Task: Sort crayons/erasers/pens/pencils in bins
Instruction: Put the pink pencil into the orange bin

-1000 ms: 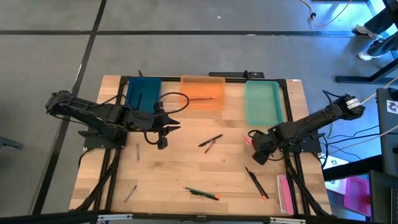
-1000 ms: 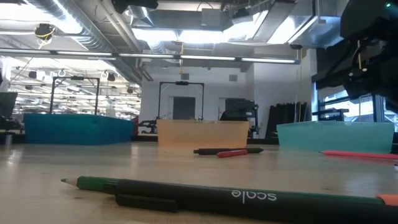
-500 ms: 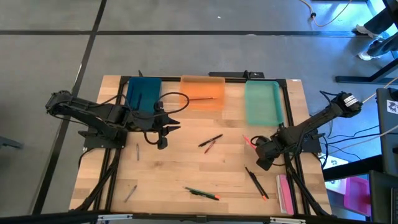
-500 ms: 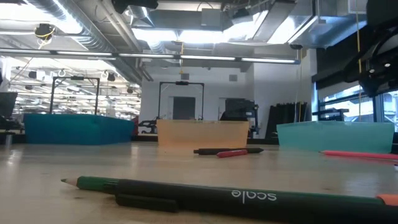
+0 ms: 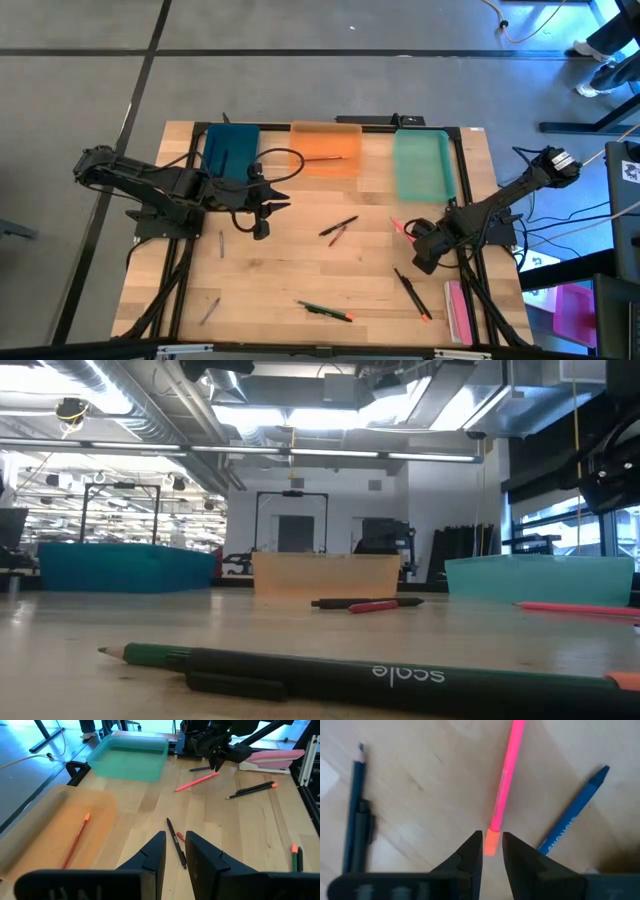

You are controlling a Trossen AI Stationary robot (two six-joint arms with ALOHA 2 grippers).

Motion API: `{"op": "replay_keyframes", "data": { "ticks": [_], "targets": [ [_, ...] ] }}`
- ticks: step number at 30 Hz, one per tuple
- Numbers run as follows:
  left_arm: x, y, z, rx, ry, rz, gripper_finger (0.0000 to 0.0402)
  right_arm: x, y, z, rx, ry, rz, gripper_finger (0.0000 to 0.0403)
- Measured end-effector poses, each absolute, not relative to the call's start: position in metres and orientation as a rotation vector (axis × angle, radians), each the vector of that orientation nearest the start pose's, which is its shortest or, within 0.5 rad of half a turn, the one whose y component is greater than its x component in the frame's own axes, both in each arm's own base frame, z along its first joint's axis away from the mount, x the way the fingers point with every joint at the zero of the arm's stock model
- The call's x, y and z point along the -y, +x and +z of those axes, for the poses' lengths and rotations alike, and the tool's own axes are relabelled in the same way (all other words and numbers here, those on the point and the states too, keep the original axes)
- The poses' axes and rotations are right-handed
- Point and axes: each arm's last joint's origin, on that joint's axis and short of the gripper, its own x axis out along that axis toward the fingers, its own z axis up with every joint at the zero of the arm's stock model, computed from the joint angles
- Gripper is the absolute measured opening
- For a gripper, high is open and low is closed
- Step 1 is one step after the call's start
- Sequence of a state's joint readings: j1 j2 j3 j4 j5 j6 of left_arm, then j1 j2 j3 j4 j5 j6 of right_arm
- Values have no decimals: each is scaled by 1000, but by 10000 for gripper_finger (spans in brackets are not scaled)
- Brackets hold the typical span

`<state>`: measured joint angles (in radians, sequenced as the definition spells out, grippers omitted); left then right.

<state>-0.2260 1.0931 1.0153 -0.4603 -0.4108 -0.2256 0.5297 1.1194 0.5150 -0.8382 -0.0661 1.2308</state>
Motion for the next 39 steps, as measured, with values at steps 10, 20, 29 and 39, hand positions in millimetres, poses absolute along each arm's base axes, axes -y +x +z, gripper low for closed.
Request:
{"op": "replay_keyframes", "data": {
  "ticks": [10, 20, 29, 39],
  "targets": [
    [40, 225, 330, -487, -52, 237, 65, -78, 128, 144, -1477, 677, -400, 79],
    [40, 225, 330, -487, -53, 237, 65, -77, 129, 144, -1440, 644, -415, 79],
    [40, 225, 330, -487, -54, 237, 65, -82, 126, 144, -1455, 608, -367, 79],
    [40, 225, 330, -487, -54, 237, 65, -85, 124, 142, -1458, 559, -370, 79]
  ]
}}
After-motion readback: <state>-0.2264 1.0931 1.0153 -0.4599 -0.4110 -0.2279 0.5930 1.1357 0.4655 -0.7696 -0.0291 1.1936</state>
